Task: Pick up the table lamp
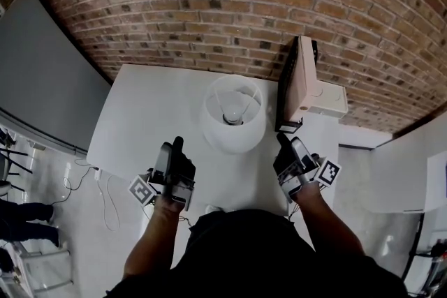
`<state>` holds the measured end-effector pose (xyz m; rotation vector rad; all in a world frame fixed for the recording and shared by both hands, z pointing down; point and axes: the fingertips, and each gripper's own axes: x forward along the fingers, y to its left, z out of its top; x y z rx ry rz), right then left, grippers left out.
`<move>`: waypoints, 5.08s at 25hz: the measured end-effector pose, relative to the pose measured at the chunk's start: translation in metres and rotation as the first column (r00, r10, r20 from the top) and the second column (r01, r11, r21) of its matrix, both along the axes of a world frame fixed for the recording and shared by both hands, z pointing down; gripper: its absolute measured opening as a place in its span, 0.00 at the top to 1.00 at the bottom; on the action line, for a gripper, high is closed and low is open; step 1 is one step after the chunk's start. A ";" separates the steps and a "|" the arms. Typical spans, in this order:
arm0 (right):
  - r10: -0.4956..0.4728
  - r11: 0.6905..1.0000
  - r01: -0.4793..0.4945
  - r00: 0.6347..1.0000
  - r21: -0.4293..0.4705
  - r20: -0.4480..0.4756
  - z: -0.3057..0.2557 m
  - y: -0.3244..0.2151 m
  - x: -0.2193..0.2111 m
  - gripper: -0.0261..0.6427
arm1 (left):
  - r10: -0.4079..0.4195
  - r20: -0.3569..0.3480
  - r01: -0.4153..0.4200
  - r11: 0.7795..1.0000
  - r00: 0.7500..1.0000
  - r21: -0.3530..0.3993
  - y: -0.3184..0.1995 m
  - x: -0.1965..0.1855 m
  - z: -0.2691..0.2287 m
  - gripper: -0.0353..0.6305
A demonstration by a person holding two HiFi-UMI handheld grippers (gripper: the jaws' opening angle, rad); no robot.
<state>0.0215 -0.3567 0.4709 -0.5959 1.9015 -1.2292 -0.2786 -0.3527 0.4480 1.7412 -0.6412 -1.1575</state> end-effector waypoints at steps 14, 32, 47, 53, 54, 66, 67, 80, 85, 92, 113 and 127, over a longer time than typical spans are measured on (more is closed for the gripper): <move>0.023 0.992 -0.024 1.000 -0.123 -0.005 0.067 -0.070 -0.001 0.11 | -0.048 0.011 0.049 0.985 0.999 -0.164 -0.055 0.006 0.075 0.29; -0.050 0.987 0.068 0.991 -0.143 0.128 0.076 -0.128 -0.043 0.10 | 0.060 -0.121 -0.079 0.984 0.991 -0.160 -0.117 0.046 0.086 0.29; -0.117 0.977 0.155 0.964 -0.146 0.239 0.074 -0.128 -0.063 0.09 | 0.241 -0.170 -0.259 0.962 0.956 -0.091 -0.128 0.074 0.082 0.29; -0.086 0.983 0.123 0.964 -0.134 0.250 0.070 -0.128 -0.059 0.16 | 0.217 -0.181 -0.236 0.967 0.959 -0.092 -0.129 0.075 0.080 0.29; -0.083 0.984 0.120 0.964 -0.134 0.251 0.070 -0.128 -0.058 0.17 | 0.217 -0.185 -0.236 0.968 0.959 -0.089 -0.128 0.075 0.079 0.29; -0.136 0.984 0.161 0.954 -0.076 0.267 0.045 -0.107 -0.069 0.20 | 0.215 -0.203 -0.228 0.973 0.955 -0.043 -0.104 0.066 0.060 0.29; -0.140 0.984 0.164 0.953 -0.069 0.267 0.041 -0.104 -0.069 0.20 | 0.215 -0.202 -0.227 0.973 0.955 -0.036 -0.101 0.066 0.056 0.29; -0.177 0.984 0.180 0.953 0.009 0.244 -0.008 -0.058 -0.075 0.20 | 0.190 -0.224 -0.200 0.980 0.956 -0.019 -0.056 0.058 0.019 0.29; -0.182 0.982 0.187 0.952 0.003 0.247 -0.020 -0.033 -0.074 0.20 | 0.197 -0.231 -0.210 0.977 0.953 -0.031 -0.033 0.062 0.007 0.29; -0.172 0.984 0.178 0.951 0.001 0.256 -0.039 0.004 -0.072 0.20 | 0.208 -0.233 -0.223 0.974 0.950 -0.039 0.000 0.065 -0.012 0.29; -0.168 0.984 0.176 0.946 -0.004 0.278 -0.039 0.056 -0.063 0.21 | 0.208 -0.214 -0.228 0.971 0.955 -0.074 0.049 0.072 -0.014 0.29; -0.183 0.981 0.192 0.938 -0.004 0.296 -0.040 0.054 -0.067 0.20 | 0.206 -0.203 -0.225 0.972 0.957 -0.072 0.049 0.071 -0.019 0.29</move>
